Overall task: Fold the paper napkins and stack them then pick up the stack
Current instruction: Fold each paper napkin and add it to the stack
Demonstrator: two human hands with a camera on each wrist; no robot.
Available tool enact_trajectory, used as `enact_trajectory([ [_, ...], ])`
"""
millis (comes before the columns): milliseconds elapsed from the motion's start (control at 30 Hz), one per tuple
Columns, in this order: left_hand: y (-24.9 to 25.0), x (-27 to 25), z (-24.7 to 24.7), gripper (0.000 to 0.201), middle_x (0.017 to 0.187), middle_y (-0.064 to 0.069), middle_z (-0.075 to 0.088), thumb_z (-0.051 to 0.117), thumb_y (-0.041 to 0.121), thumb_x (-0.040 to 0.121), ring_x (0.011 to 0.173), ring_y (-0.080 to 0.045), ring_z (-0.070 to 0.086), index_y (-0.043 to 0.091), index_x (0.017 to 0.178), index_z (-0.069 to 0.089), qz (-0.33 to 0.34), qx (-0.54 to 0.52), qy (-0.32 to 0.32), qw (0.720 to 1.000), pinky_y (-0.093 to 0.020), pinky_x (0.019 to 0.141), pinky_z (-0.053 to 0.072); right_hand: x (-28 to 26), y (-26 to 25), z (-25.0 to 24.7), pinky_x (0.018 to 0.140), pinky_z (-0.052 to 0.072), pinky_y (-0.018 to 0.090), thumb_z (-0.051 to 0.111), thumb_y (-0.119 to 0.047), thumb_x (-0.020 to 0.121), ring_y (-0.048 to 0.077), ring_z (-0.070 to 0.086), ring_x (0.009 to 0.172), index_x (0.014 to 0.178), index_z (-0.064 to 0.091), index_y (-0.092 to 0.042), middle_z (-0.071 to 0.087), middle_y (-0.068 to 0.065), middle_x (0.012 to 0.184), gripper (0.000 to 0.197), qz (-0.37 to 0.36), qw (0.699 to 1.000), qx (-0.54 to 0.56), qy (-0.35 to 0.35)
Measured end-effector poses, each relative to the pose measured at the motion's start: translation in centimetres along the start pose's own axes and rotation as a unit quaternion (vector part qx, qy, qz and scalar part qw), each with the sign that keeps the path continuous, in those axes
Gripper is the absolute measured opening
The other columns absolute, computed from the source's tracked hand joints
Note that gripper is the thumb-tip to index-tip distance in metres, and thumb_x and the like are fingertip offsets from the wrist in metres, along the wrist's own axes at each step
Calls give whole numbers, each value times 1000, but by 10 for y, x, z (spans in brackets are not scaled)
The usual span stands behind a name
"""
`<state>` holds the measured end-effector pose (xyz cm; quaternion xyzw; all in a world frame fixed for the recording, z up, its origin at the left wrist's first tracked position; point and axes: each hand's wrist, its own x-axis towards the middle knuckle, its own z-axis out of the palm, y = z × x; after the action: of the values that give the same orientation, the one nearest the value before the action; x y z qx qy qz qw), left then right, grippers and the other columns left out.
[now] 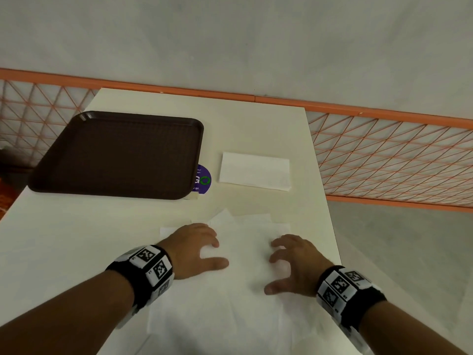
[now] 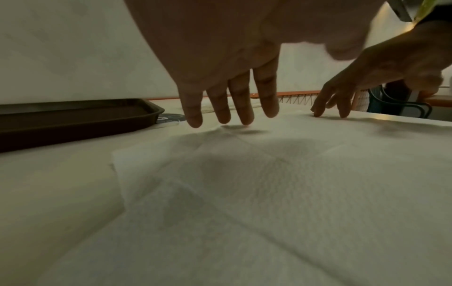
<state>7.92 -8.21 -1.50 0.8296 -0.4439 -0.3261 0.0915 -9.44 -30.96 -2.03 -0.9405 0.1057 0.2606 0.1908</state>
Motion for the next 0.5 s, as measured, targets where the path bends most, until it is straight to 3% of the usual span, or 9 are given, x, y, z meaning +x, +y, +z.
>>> enact_trajectory([
  [33,1,4,-1,100,138,14,45,25,94,58,134,-4,32,28,125,56,8,0,25,1000,-22,112,23,1,-1,-1,115,20,34,35,-98,50,9,25,137,114,62,-36,38,-17,142,93,2,1000,7,13],
  [100,6,14,-1,92,134,10,50,17,82,67,128,-7,39,23,125,58,22,20,50,998,-20,107,28,7,-4,-4,110,27,32,42,-85,71,10,33,132,110,63,-33,44,-14,137,68,6,998,14,53],
  [200,18,29,1,56,139,8,46,38,57,91,130,-11,37,21,132,52,13,56,44,997,-24,107,29,21,-13,-7,104,33,30,48,-53,92,15,39,128,121,56,-27,47,-9,136,40,2,996,-11,92],
  [267,26,38,4,48,141,7,42,45,46,96,130,-14,36,21,136,47,13,81,29,996,-29,107,30,32,-20,-7,103,35,33,48,-46,95,18,39,129,131,50,-25,45,-7,139,42,9,996,-17,88],
  [333,31,46,7,51,142,6,40,47,46,95,130,-17,36,21,139,43,10,102,13,995,-33,107,32,41,-26,-6,103,34,36,48,-45,95,21,39,129,138,44,-24,43,-5,142,48,22,996,-30,79],
  [500,40,58,12,55,134,-1,43,57,43,89,123,-23,40,22,138,42,-19,145,-6,989,-39,101,37,53,-32,-4,101,36,40,53,-43,91,24,41,124,135,46,-23,46,-1,135,49,43,996,-43,68],
])
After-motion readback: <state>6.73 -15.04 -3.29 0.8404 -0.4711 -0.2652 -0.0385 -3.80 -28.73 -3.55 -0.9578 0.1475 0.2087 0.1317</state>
